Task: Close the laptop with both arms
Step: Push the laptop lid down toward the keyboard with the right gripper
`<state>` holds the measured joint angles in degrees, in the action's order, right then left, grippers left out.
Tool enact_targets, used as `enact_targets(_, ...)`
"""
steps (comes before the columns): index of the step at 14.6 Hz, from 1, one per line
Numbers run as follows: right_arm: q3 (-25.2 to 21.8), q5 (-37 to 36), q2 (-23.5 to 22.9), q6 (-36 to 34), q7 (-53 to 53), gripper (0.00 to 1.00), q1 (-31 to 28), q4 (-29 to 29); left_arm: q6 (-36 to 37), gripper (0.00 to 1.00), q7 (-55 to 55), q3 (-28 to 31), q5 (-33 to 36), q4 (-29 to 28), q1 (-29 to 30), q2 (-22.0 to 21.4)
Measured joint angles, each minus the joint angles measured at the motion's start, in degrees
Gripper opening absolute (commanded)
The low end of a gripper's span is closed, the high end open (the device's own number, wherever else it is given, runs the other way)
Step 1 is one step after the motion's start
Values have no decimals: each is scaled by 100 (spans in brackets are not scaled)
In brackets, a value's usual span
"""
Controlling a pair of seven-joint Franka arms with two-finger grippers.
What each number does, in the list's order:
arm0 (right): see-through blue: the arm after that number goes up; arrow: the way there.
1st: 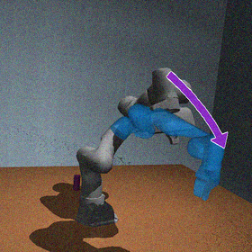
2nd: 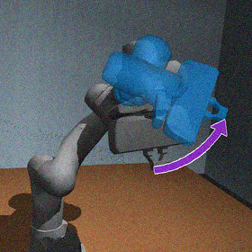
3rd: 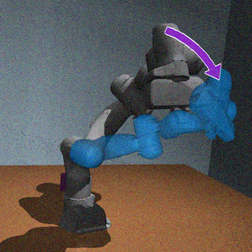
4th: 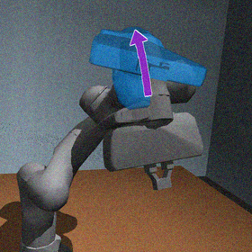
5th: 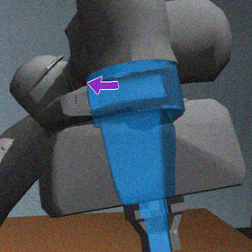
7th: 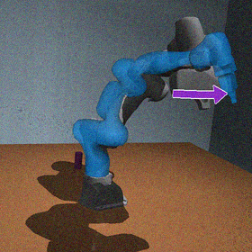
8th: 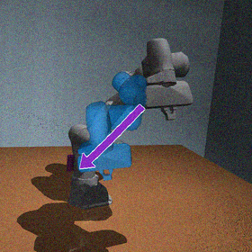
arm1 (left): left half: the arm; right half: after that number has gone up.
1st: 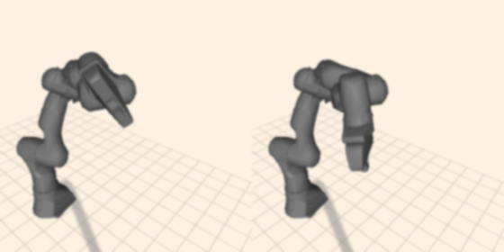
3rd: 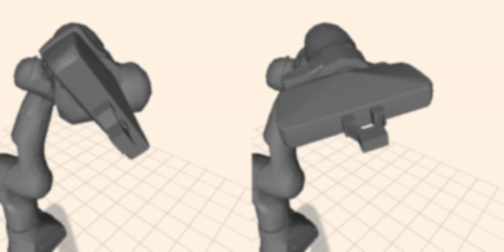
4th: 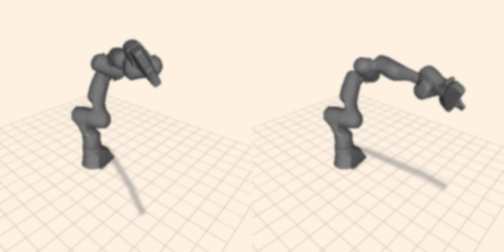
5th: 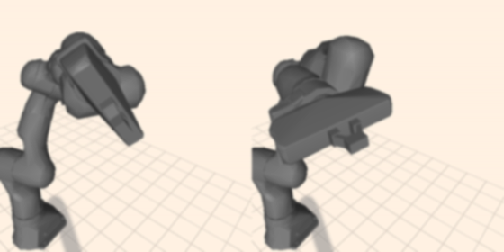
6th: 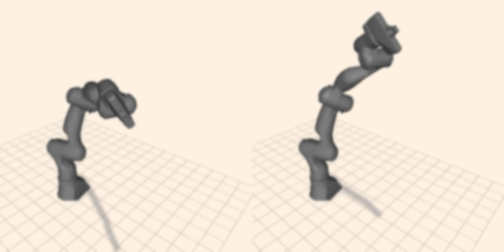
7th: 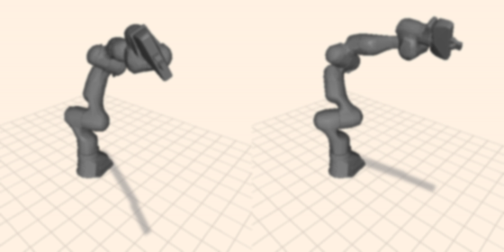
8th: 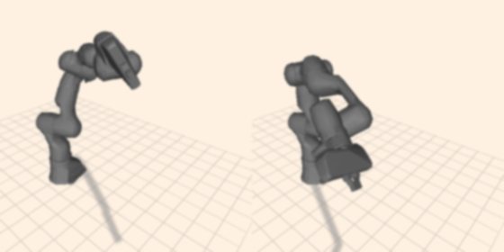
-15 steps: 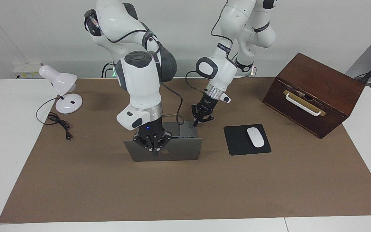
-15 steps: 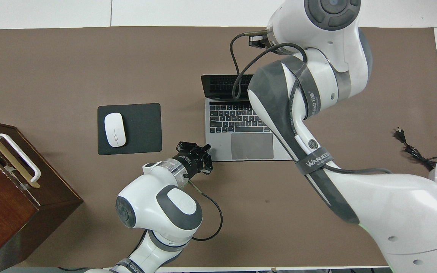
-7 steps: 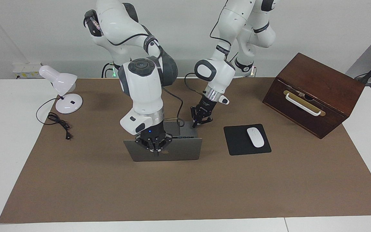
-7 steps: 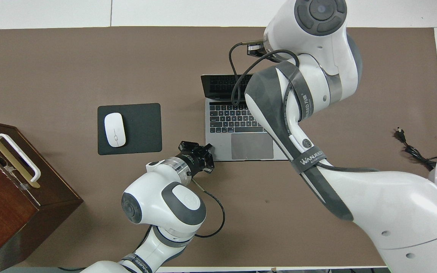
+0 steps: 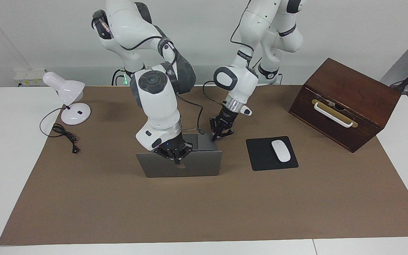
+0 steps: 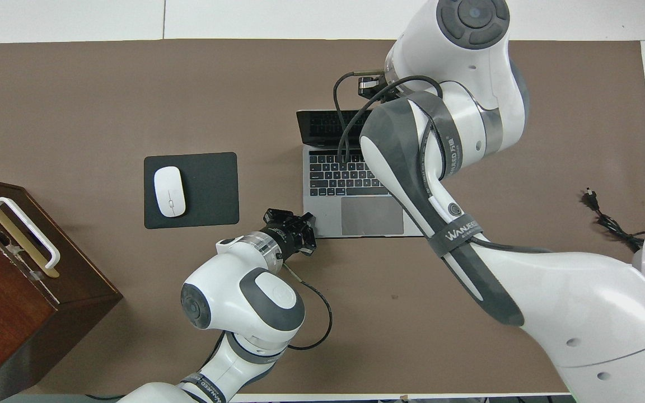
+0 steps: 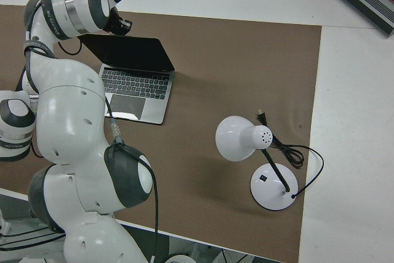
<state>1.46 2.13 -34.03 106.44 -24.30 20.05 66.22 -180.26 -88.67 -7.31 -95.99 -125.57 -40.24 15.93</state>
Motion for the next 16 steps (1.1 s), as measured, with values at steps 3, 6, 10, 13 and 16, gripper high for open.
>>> enact_targets(3,-5,312,55,-296,0,0,-33,81,-1,0,0,0,-10,3,0,3)
enact_targets(6,-5,474,165,-324,0,0,-59,397,-2,0,0,0,-15,4,0,4)
enact_targets(10,-2,725,365,-322,0,0,-61,1065,-3,0,0,0,-60,10,0,5)
enact_targets(13,3,765,499,-312,0,0,-60,1500,-8,0,0,1,-167,29,0,10)
enact_targets(16,5,765,564,-115,0,0,-54,1865,-11,0,0,2,-224,38,0,13)
